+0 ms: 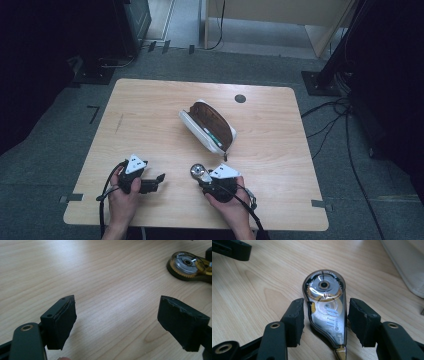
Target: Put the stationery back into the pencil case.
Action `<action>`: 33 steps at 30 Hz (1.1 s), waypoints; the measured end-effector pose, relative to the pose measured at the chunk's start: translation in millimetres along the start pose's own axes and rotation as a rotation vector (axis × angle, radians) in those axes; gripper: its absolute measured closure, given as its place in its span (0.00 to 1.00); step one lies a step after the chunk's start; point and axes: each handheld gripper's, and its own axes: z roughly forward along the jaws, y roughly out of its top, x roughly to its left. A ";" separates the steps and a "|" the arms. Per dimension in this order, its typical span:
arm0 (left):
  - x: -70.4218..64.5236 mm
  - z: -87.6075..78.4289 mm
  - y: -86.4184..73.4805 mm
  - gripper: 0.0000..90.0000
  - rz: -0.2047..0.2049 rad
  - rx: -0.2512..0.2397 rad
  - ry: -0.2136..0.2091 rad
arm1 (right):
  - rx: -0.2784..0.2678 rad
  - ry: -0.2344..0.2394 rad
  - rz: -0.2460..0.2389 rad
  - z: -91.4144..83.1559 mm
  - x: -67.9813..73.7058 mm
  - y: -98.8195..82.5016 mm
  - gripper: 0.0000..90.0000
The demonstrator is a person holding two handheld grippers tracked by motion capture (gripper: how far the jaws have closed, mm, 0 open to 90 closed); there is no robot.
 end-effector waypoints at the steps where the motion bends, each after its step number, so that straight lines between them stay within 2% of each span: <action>1: 0.1 0.3 -0.8 0.18 -0.001 0.000 -0.005 | 0.011 -0.005 -0.004 1.0 0.7 0.3 0.52; 5: -0.6 1.5 -2.4 0.18 0.003 0.007 -0.025 | 0.036 -0.034 -0.056 3.0 6.3 0.6 0.57; 8: -1.3 2.6 -2.7 0.18 0.014 0.009 -0.028 | 0.034 -0.025 -0.060 2.6 6.4 0.5 0.59; 15: -1.8 5.1 -6.6 0.18 0.042 0.047 -0.013 | 0.004 -0.005 -0.023 -0.7 3.7 -0.9 0.59; 19: -0.9 5.0 -7.3 0.17 0.033 0.044 -0.008 | -0.004 -0.006 -0.012 -2.5 2.6 -2.0 0.59; 25: -0.7 3.6 -8.7 0.15 0.050 0.053 0.013 | -0.018 -0.009 -0.006 -6.0 1.0 -3.6 0.59; 28: -2.1 4.2 -8.7 0.15 0.044 0.050 0.020 | -0.022 -0.002 0.000 -7.7 0.3 -3.2 0.59; 31: -4.3 4.9 -8.1 0.15 0.050 0.050 -0.001 | -0.031 0.014 0.010 -8.4 1.0 -1.8 0.59; 33: -8.0 6.3 -7.2 0.15 0.072 0.057 0.000 | -0.032 0.023 0.008 -7.7 2.1 -0.6 0.59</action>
